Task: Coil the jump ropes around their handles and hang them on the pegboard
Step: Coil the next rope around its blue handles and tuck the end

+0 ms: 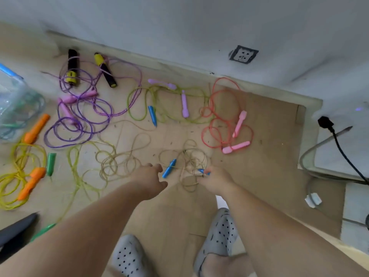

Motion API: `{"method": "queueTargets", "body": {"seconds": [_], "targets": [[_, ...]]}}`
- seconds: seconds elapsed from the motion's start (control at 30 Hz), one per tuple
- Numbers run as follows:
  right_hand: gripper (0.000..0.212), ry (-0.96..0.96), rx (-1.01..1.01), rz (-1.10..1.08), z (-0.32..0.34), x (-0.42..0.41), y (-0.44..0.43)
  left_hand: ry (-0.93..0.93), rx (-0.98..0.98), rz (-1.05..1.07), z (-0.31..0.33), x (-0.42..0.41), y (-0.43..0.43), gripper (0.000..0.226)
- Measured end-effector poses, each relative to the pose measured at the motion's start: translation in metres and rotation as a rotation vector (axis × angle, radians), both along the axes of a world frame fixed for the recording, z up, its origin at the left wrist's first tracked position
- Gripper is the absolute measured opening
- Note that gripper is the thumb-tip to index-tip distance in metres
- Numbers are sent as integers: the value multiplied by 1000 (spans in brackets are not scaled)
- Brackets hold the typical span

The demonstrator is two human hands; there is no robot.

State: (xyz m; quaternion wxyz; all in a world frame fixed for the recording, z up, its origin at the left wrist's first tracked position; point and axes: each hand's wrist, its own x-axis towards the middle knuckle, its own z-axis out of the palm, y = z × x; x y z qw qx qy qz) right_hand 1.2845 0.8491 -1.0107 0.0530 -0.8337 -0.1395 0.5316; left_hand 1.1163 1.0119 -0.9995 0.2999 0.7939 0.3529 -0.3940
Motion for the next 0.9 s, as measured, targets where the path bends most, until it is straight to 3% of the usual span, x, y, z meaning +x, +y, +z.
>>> {"method": "queueTargets", "body": {"seconds": [0.2, 0.33, 0.47, 0.57, 0.6, 0.67, 0.77, 0.83, 0.9], "targets": [[61, -1, -92, 134, -103, 6, -3, 62, -82, -217, -111, 20, -3, 55], [78, -46, -99, 200, -140, 7, -11, 30, -131, -170, -147, 25, -11, 69], [78, -85, -9, 134, -165, 7, -5, -20, -152, -46, -169, 28, -15, 72], [73, -78, -1, 116, -167, 2, 1, 31, -122, -188, -176, 26, -18, 63], [68, -8, 34, -9, -166, -1, 2, 58, -115, -224, -177, 25, -20, 60], [54, 202, 153, -456, -164, -5, 7, 95, -125, -218, -177, 26, -22, 57], [18, 417, 369, -1027, -158, -7, 19, 49, -153, -5, -171, 33, -16, 34], [9, 444, 444, -1208, -146, -4, 28, 9, -154, 130, -164, 38, -8, 35], [13, 430, 454, -1264, -129, -1, 35, 4, -180, 199, -150, 40, -1, 30]]}}
